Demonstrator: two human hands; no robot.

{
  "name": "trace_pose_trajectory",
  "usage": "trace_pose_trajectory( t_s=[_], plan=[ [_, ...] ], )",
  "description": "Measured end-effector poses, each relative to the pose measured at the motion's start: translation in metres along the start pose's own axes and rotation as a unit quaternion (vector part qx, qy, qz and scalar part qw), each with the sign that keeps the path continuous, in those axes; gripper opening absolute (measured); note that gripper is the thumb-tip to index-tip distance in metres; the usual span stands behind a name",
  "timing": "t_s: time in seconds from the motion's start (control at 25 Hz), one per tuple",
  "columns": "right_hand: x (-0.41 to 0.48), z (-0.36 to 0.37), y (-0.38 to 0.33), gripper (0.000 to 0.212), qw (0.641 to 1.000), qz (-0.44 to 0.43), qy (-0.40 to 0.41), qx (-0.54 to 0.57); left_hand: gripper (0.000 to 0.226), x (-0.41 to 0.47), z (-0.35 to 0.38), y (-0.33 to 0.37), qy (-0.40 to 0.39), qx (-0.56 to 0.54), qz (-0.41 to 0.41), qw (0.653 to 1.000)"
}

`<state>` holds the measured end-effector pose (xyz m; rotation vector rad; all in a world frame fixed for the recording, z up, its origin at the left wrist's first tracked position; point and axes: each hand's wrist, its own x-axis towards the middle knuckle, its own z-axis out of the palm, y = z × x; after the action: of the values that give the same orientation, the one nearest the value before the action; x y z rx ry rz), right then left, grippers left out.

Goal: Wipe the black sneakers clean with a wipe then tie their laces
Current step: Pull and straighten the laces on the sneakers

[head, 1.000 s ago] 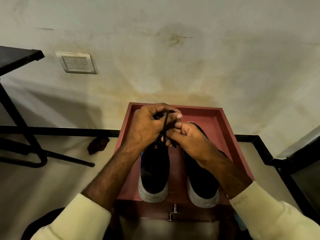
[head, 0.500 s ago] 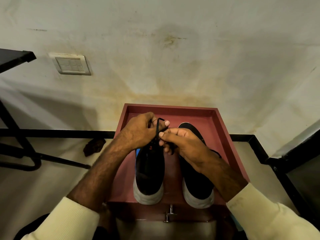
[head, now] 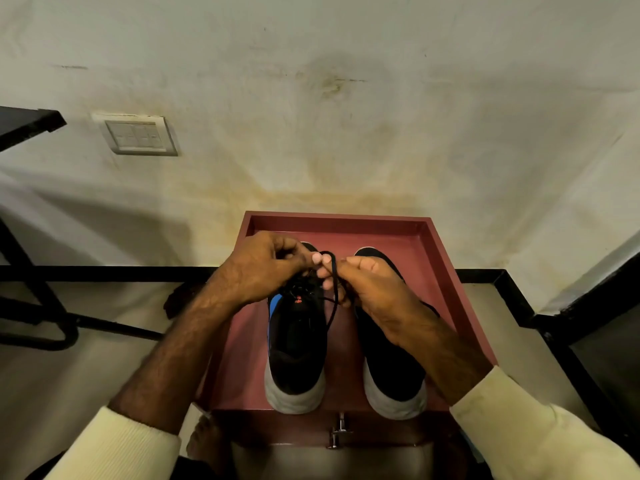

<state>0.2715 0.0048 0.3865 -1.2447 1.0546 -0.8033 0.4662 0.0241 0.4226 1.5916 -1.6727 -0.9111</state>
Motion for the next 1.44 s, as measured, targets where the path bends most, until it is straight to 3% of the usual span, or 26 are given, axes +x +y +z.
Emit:
trace_pose_trajectory(
  t_s=[0.16,0.28,0.36,0.48,0.64,0.76,0.92,1.08,1.24,1.36,1.44],
  plan=[
    [-0.003,-0.003,0.003,0.025,0.989,-0.11,0.049,-0.09,0.039,0.0,0.005,-0.001,0.024,0.032,-0.036,0.999],
    [-0.011,-0.002,-0.001,0.038,0.964,-0.215,0.026,-0.156,0.044,0.003,0.006,0.0,0.052,0.078,-0.05,0.994],
    [-0.012,0.0,-0.001,0.034,0.951,-0.246,0.018,-0.187,0.045,0.004,0.004,0.0,0.051,0.094,-0.043,0.993],
    [-0.007,0.001,0.002,0.008,0.972,-0.199,0.051,-0.113,0.048,0.002,0.003,0.0,0.019,0.098,-0.021,0.995],
    [0.001,0.002,0.001,0.04,0.993,-0.033,0.093,0.062,0.058,0.0,0.0,-0.004,-0.04,0.039,-0.013,0.998],
    [0.001,0.004,0.005,0.047,0.997,-0.005,0.073,-0.034,0.06,-0.001,0.002,-0.005,-0.075,0.025,0.009,0.997],
    [-0.001,0.0,0.006,0.059,0.972,-0.066,0.046,-0.222,0.058,0.002,0.003,-0.004,-0.046,0.016,0.018,0.999],
    [-0.003,-0.002,0.007,0.069,0.972,-0.051,0.028,-0.228,0.057,0.002,0.003,-0.004,-0.063,0.006,0.013,0.998],
    [0.002,-0.006,0.001,0.045,0.985,-0.023,0.056,-0.16,0.052,0.004,0.004,-0.003,-0.006,0.01,-0.033,0.999],
    [0.004,-0.021,-0.003,0.031,0.955,-0.043,0.102,-0.275,0.058,0.006,0.002,-0.008,0.06,0.021,-0.057,0.996],
    [-0.001,-0.029,-0.007,0.036,0.939,-0.052,0.096,-0.327,0.06,0.008,0.001,-0.012,0.095,0.037,-0.069,0.992]
  ],
)
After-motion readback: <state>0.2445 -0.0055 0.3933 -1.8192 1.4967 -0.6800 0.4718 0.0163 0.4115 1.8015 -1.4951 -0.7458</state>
